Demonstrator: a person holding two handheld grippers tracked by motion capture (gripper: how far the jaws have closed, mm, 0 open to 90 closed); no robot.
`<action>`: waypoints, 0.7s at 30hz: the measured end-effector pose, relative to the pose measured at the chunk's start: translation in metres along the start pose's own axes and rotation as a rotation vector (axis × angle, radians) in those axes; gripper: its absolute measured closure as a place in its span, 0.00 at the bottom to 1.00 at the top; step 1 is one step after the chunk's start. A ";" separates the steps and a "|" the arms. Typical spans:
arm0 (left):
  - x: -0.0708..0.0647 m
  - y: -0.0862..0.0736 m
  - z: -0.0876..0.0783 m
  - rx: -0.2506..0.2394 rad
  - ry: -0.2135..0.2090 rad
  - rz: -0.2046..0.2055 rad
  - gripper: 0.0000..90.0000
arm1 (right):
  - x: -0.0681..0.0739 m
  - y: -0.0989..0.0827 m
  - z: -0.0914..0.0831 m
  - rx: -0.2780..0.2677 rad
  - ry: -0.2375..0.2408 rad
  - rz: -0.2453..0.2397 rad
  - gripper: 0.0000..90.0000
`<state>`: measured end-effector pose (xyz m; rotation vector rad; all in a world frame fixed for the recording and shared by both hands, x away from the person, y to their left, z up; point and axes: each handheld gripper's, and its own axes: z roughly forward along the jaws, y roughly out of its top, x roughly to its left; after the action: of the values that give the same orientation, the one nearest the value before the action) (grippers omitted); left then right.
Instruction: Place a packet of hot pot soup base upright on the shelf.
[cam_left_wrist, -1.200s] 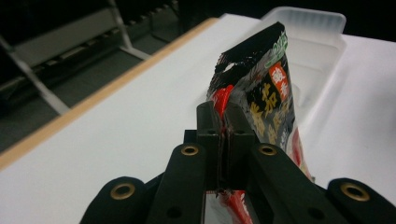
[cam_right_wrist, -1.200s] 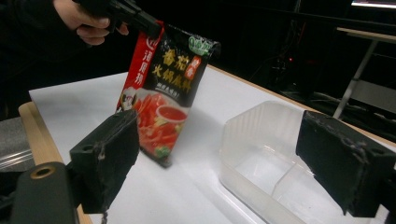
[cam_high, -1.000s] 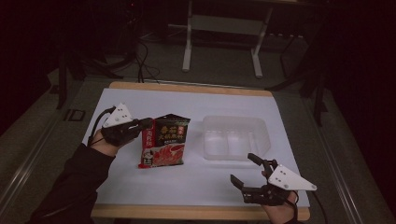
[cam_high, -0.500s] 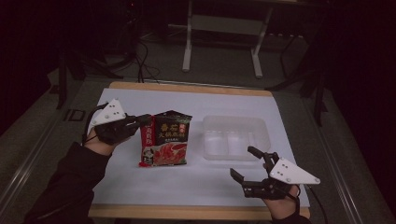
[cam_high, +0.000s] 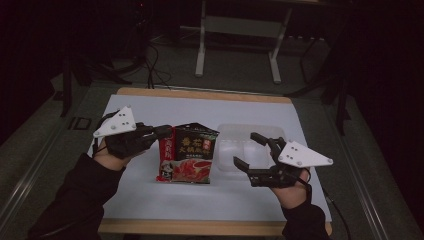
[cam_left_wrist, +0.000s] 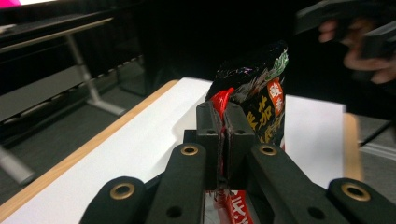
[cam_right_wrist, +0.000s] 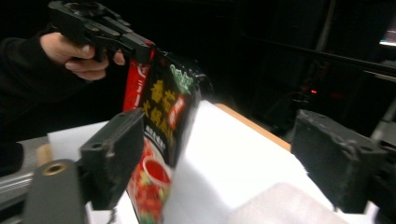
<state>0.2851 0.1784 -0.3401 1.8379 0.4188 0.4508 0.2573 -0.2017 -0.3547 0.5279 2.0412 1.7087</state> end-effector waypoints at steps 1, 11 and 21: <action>-0.003 0.003 0.003 -0.017 -0.014 0.002 0.98 | -0.001 0.003 0.008 0.001 0.025 0.004 0.24; -0.013 0.012 0.015 -0.060 -0.066 0.019 0.97 | 0.000 0.012 0.031 -0.006 0.094 0.028 0.38; -0.021 0.016 0.023 -0.087 -0.101 0.024 0.97 | -0.001 0.013 0.040 0.035 0.129 0.076 0.69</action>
<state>0.2801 0.1443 -0.3334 1.7745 0.3040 0.3844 0.2804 -0.1668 -0.3481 0.5249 2.1695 1.7966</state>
